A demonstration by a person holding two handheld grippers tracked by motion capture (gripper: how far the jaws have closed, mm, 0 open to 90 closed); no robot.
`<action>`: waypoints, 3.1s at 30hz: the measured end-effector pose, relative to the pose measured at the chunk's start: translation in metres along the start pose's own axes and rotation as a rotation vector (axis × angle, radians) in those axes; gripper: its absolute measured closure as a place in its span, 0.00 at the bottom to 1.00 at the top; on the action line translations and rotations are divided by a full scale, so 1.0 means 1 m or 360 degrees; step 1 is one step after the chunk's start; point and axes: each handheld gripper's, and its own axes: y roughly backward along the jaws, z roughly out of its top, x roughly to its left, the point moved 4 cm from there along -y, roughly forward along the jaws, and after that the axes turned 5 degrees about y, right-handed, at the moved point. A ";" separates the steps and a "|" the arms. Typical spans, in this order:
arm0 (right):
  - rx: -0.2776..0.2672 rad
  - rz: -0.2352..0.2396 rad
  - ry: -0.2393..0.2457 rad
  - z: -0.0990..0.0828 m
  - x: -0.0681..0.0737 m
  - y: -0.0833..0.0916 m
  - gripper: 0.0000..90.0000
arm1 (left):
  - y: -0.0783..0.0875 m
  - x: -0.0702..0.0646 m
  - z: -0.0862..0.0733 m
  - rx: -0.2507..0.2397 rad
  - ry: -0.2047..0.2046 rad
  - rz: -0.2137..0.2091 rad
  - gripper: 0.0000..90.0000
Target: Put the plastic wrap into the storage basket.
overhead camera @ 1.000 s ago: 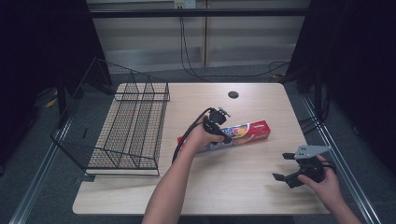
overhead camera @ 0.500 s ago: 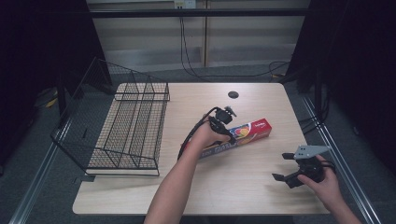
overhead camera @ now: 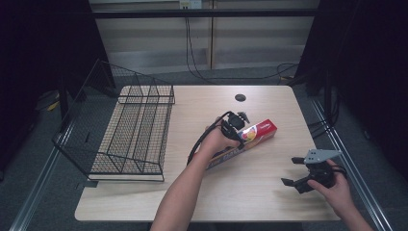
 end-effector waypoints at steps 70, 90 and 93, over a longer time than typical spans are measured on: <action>-0.0015 0.0009 0.0023 0.004 0.003 -0.005 0.06 | 0.200 0.066 -0.033 -0.0138 0.0619 0.0242 0.49; -0.0010 0.0017 0.0015 0.003 0.003 -0.005 0.06 | 0.237 0.079 -0.047 -0.0126 0.0716 0.0300 0.49; -0.0005 0.0010 0.0019 0.003 0.003 -0.005 0.06 | 0.242 0.081 -0.051 -0.0129 0.0732 0.0319 0.49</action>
